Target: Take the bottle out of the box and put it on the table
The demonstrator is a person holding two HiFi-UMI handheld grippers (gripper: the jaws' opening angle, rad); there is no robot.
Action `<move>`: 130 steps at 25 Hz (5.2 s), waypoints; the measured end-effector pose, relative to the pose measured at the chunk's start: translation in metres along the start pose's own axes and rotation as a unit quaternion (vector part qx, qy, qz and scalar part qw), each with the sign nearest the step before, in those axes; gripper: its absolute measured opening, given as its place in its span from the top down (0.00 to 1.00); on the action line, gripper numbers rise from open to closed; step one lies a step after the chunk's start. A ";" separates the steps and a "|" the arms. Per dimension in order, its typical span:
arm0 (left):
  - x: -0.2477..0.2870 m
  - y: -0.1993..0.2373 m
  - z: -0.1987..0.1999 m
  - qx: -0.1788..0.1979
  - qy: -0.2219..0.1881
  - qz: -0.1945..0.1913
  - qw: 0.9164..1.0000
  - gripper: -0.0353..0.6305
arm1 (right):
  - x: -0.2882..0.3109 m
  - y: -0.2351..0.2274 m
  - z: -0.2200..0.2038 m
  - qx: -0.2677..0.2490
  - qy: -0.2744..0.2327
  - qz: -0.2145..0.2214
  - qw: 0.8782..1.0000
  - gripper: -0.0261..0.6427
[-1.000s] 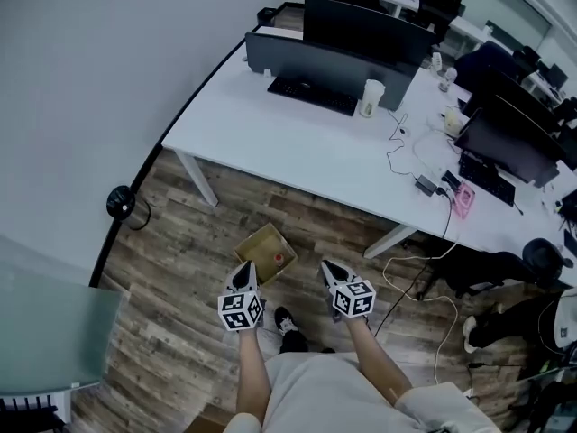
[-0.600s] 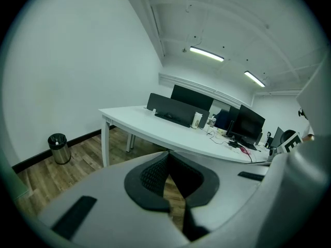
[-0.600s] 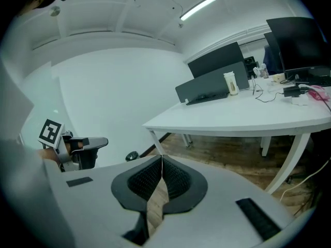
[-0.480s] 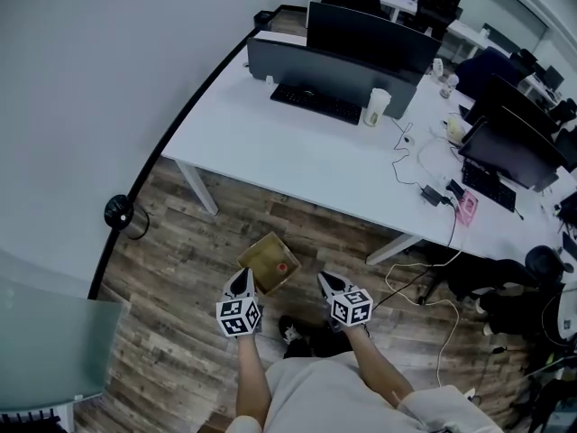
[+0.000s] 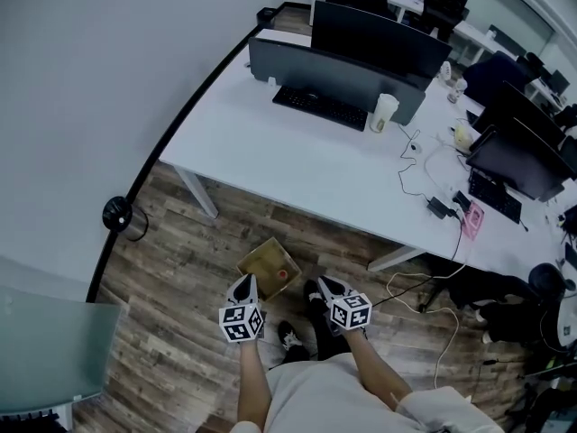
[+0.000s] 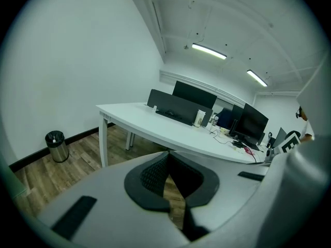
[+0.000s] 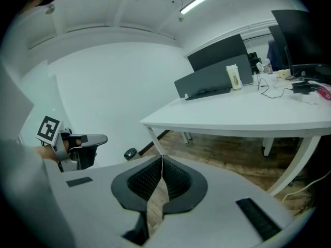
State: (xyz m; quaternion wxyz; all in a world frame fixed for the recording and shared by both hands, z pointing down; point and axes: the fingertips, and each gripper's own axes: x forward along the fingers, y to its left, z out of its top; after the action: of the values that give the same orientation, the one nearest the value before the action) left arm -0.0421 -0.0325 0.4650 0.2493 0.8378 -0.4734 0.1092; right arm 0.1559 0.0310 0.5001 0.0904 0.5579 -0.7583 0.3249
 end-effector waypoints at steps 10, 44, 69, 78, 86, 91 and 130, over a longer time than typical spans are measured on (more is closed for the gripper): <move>0.047 0.045 0.007 -0.039 0.010 0.058 0.997 0.93 | 0.104 -0.007 0.028 -0.075 0.069 0.041 0.994 0.90; 0.140 0.124 -0.257 -0.146 0.069 0.139 0.977 0.93 | 0.334 -0.085 -0.206 -0.309 0.305 0.202 0.878 0.90; 0.133 0.164 -0.432 -0.194 0.042 0.187 0.962 0.93 | 0.420 -0.165 -0.428 -0.390 0.411 0.163 0.808 0.61; 0.129 0.173 -0.472 -0.209 0.028 0.208 0.955 0.93 | 0.441 -0.187 -0.471 -0.424 0.412 0.129 0.796 0.61; 0.122 0.186 -0.468 -0.182 0.028 0.209 0.961 0.92 | 0.456 -0.193 -0.475 -0.455 0.396 0.124 0.788 0.68; 0.104 0.189 -0.466 -0.173 0.044 0.207 0.962 0.92 | 0.445 -0.179 -0.470 -0.452 0.404 0.127 0.785 0.69; 0.043 0.040 -0.152 0.033 0.054 0.002 0.998 0.93 | 0.199 -0.043 -0.093 -0.475 0.377 0.132 0.784 0.69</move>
State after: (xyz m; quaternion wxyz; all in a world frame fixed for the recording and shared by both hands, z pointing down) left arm -0.0453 -0.0025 0.6249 0.2466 0.8375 -0.4570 0.1701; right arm 0.1021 -0.0772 0.6881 0.5792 0.1715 -0.7883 0.1168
